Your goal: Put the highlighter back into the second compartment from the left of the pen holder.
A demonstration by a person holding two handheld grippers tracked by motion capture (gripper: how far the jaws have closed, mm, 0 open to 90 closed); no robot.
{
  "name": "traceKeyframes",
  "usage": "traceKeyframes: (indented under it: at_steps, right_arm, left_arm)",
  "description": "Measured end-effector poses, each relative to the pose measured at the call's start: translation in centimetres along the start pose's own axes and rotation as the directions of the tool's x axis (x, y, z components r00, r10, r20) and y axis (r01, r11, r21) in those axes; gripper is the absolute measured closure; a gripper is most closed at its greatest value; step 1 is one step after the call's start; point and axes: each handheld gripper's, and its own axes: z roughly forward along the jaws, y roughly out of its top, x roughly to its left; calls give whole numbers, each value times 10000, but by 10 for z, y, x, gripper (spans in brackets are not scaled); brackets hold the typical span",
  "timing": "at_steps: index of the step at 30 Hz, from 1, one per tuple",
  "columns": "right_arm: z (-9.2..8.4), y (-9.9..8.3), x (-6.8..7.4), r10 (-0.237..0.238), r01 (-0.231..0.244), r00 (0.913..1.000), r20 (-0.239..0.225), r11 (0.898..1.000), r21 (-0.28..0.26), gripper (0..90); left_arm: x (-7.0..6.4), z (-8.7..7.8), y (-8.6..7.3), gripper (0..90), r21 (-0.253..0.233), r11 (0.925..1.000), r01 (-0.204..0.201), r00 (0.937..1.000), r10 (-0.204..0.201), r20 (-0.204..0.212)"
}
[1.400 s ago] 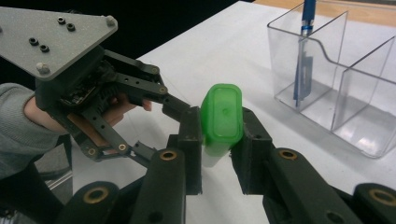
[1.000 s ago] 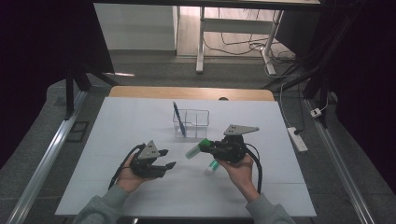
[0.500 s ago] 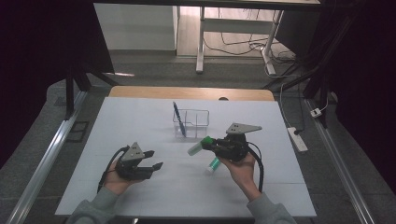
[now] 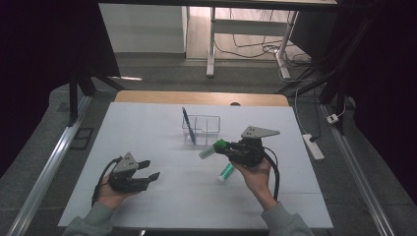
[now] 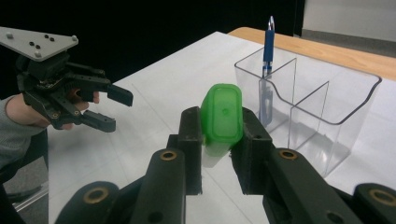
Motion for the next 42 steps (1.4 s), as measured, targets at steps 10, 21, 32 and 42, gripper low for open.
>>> traceKeyframes:
  at_steps: [10, 21, 32, 42]
  right_arm:
    - [-5, 7, -2, -88, 90, 9998, 156, 9999, -125, 744]
    - [1, 32, -14, 79, -67, 9986, 532, 9997, -224, 744]
    - [12, 49, -32, 334, -307, 9949, 947, 9991, -302, 744]
    - [30, 68, -48, 372, -369, 9883, 1482, 9993, -48, 743]
  left_arm:
    - [3, 0, -1, 394, -11, 10000, 64, 10000, -64, -48]
    - [7, 0, -4, 389, 52, 9999, 145, 9999, -145, 58]
    - [6, 2, -3, 383, 159, 9998, 73, 10000, -73, -38]
    - [6, 3, -4, 380, 200, 9997, 118, 9999, -118, -13]
